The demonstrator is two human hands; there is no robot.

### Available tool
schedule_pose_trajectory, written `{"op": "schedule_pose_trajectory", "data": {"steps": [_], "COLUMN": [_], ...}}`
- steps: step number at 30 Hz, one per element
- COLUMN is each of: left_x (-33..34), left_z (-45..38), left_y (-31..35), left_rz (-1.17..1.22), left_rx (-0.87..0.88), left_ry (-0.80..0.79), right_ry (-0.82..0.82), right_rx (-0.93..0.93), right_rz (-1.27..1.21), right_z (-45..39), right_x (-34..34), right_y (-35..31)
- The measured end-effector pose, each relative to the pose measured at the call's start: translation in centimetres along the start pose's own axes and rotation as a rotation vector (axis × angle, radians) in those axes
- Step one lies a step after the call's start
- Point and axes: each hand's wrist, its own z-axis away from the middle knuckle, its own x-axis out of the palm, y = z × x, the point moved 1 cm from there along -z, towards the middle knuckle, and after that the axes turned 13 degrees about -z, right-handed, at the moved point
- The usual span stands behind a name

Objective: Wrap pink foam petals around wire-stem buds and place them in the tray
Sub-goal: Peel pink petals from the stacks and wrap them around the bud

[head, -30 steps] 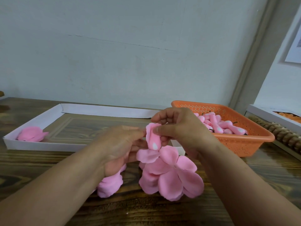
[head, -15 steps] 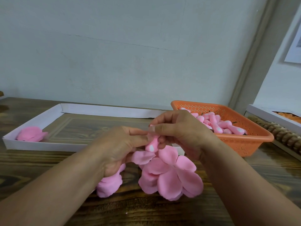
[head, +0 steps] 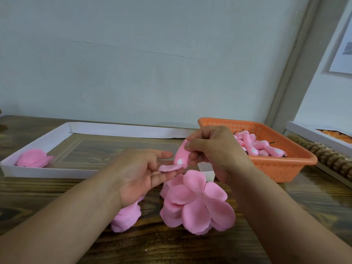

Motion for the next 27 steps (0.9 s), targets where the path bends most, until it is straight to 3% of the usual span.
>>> {"op": "schedule_pose_trajectory", "data": {"steps": [10,17,27], "left_x": [0.17,0.37,0.27], "left_z": [-0.2,-0.07,0.29], "left_y": [-0.53,-0.33,-0.57], "left_rz": [-0.159,-0.121,-0.299], "left_rx": [0.045,0.077,0.19], "left_ry": [0.02,0.002,0.0], "right_ry": [-0.117,-0.057,-0.047], "right_rx": [-0.032,0.016,0.021], "right_rz": [0.039,-0.013,-0.002], "right_z": [0.43,0.34,0.25], "right_x": [0.09,-0.03,-0.15], "right_y": [-0.7,-0.51,-0.35]}}
